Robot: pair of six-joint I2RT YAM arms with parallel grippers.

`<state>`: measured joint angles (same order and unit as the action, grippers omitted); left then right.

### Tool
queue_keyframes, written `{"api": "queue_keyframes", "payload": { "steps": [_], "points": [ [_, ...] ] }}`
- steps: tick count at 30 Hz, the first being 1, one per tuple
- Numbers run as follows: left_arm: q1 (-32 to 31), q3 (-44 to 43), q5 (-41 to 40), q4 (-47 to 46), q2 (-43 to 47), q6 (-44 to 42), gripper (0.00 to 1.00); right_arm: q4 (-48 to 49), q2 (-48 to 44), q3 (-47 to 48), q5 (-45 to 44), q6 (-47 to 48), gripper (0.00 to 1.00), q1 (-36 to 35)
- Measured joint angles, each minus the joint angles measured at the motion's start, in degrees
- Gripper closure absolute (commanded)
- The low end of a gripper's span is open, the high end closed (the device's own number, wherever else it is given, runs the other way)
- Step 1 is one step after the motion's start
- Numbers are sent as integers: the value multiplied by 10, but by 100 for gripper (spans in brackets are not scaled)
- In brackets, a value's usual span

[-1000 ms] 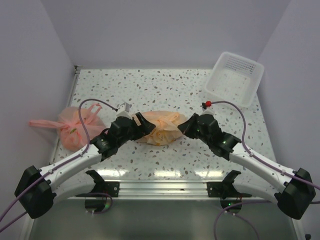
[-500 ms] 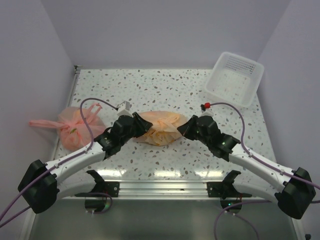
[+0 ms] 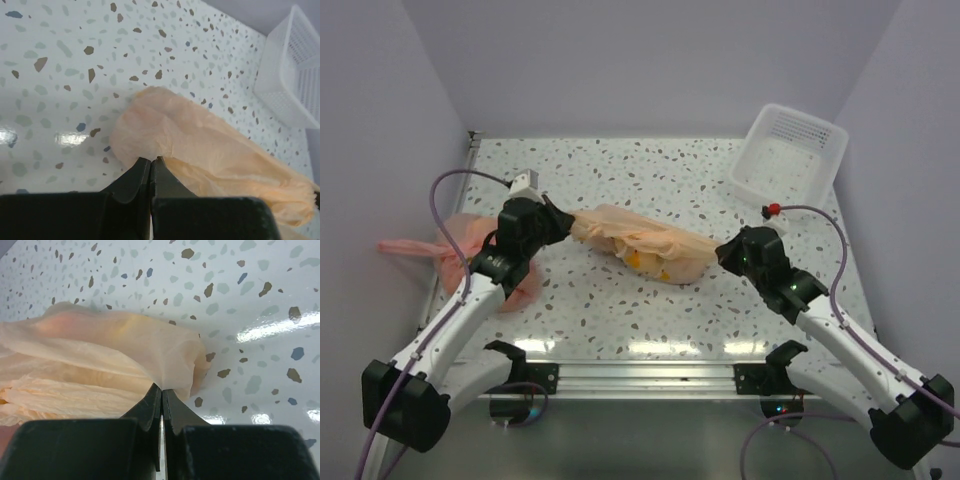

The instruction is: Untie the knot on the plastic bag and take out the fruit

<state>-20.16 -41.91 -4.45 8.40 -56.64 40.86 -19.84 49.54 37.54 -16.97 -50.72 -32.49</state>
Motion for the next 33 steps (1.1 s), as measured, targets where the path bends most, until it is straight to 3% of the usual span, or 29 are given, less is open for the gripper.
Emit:
{"api": "queue_keyframes", "payload": {
  "steps": [2,3,6,7,10,14,22,28,33],
  "points": [
    [13,-39,22,42,-17,-46,100,-27,-4,11,-6,18,100,12],
    [15,-60,33,67,-31,-66,100,-40,-3,21,-5,33,94,12],
    [17,-100,71,116,-64,-111,100,-65,3,60,5,83,61,12],
    [17,-105,86,131,-67,-122,100,-72,6,77,14,105,40,12],
    [18,-111,130,167,-63,-140,100,-96,16,141,53,175,21,14],
    [18,-128,181,198,-55,-144,100,-123,52,256,119,259,8,7],
    [18,-152,234,213,-32,-138,100,-140,189,393,130,366,4,-127],
    [18,-152,244,229,-14,-134,100,-140,299,382,91,381,3,-141],
    [18,-144,243,234,10,-134,100,-140,339,340,17,376,4,-141]
  ]
}}
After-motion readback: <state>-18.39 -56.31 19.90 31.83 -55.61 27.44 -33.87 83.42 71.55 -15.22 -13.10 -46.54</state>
